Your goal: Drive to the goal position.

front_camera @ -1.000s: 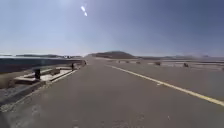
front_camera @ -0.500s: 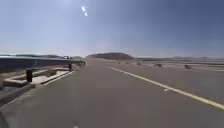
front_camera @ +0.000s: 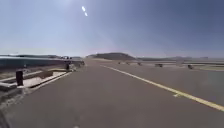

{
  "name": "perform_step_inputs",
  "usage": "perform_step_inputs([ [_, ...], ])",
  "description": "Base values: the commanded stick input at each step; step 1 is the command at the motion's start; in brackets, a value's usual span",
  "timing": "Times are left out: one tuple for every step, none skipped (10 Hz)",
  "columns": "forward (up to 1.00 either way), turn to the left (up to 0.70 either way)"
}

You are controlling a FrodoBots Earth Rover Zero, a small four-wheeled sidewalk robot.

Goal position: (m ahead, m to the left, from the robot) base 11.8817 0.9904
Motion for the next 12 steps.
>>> perform_step_inputs([
  [0.7,0.0],
  [0.7,0.0],
  [0.7,0.0],
  [0.7,0.0],
  [0.7,0.0],
  [0.7,0.0],
  [0.7,0.0],
  [0.7,0.0],
  [0.7,0.0],
  [0.7,0.0],
  [0.7,0.0],
  [0.7,0.0],
])
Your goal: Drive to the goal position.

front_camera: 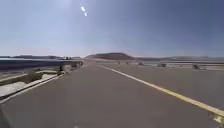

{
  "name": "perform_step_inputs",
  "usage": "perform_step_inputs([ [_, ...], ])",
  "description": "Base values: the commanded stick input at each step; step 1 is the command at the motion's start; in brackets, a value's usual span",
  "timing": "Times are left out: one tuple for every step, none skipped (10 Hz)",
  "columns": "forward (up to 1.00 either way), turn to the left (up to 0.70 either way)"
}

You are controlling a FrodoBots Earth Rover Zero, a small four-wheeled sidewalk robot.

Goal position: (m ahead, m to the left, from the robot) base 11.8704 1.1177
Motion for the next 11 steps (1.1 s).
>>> perform_step_inputs([
  [0.7,0.0],
  [0.7,0.0],
  [0.7,0.0],
  [0.7,0.0],
  [0.7,0.0],
  [0.7,0.0],
  [0.7,0.0],
  [0.7,0.0],
  [0.7,0.0],
  [0.7,0.0],
  [0.7,0.0],
])
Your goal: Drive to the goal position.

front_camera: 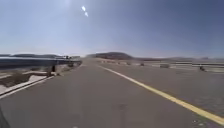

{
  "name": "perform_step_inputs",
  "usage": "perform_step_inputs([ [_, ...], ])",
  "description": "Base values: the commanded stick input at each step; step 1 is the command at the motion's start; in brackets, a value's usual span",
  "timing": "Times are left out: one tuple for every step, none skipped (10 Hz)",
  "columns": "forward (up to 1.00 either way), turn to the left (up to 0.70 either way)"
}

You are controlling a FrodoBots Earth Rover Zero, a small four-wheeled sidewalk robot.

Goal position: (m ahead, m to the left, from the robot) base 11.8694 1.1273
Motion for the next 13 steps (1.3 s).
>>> perform_step_inputs([
  [0.7,0.0],
  [0.7,0.0],
  [0.7,0.0],
  [0.7,0.0],
  [0.7,0.0],
  [0.7,0.0],
  [0.7,0.0],
  [0.7,0.0],
  [0.7,0.0],
  [0.7,0.0],
  [0.7,0.0],
  [0.7,0.0],
  [0.7,0.0],
])
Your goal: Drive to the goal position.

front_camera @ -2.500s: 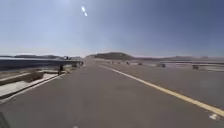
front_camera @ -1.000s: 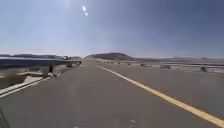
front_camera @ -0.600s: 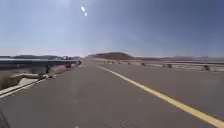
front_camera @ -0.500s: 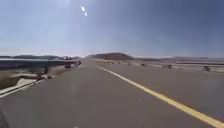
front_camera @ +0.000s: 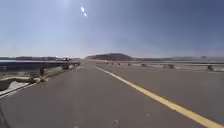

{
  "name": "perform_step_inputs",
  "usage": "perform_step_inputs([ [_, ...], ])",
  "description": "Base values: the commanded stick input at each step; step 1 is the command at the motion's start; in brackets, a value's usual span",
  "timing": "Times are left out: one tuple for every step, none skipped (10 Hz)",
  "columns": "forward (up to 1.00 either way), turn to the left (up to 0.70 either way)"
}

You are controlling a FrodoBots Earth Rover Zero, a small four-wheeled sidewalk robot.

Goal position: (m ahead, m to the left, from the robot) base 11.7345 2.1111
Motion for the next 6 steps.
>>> perform_step_inputs([
  [0.7,0.0],
  [0.7,0.0],
  [0.7,0.0],
  [0.7,0.0],
  [0.7,0.0],
  [0.7,0.0],
])
